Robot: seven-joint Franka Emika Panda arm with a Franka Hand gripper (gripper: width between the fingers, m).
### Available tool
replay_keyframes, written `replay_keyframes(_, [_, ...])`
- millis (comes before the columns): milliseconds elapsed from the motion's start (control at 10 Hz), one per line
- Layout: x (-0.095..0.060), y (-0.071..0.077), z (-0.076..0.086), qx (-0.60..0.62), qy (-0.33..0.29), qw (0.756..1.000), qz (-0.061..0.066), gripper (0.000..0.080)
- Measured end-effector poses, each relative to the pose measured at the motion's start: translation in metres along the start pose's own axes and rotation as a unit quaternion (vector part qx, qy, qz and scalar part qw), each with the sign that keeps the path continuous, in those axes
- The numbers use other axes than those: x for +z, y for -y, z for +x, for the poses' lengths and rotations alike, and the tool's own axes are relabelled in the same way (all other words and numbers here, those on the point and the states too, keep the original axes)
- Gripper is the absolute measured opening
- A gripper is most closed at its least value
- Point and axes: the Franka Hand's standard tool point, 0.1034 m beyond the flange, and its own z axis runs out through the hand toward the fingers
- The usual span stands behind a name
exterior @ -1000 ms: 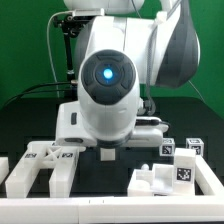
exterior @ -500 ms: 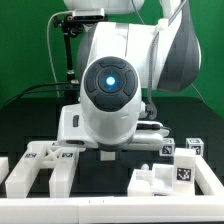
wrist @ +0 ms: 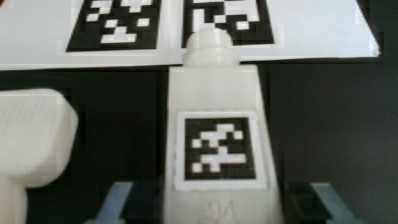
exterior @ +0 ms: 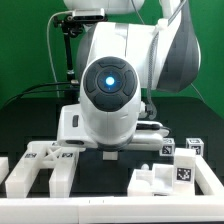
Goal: Assemble chair
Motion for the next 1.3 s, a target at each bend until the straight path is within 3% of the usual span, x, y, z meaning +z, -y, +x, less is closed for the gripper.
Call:
replay_keyframes(100, [0.0,0.0,0.0,0.0,0.0,1.0,0.0,0.0285])
replay_keyframes(200, [-0.007,0.002,-0.001,0.001,-0.001,1.0,0.008,0.0286])
replay_keyframes(300, [-0.043,0.009,-0.011,0.001,-0.009,0.999,0.036,0.0286])
replay_keyframes(400, [-0.078,0.006,-0.016,-0.002,-0.035,0.998,0.044,0.0287])
replay_keyframes(500, [-0.099,0.003,-0.024,-0.003,-0.049,0.998,0.048,0.0287])
replay_keyframes(600, [-0.111,0.002,-0.033,-0.008,-0.05,0.998,0.048,0.0287])
replay_keyframes(700, [-0.112,-0.002,-0.035,-0.018,-0.054,0.998,0.032,0.0287])
replay_keyframes(800, [-0.118,-0.001,-0.025,-0.017,-0.102,0.994,0.031,0.0287])
replay_keyframes(1000, [-0.123,0.001,-0.025,-0.015,-0.182,0.983,0.035,0.0287])
replay_keyframes(1100, [-0.141,0.012,-0.019,-0.014,-0.223,0.974,0.047,0.0287])
replay_keyframes(1200, [-0.175,0.02,-0.017,-0.008,-0.285,0.956,0.066,0.0287])
replay_keyframes(1300, [-0.203,0.022,-0.021,-0.005,-0.359,0.931,0.071,0.0287])
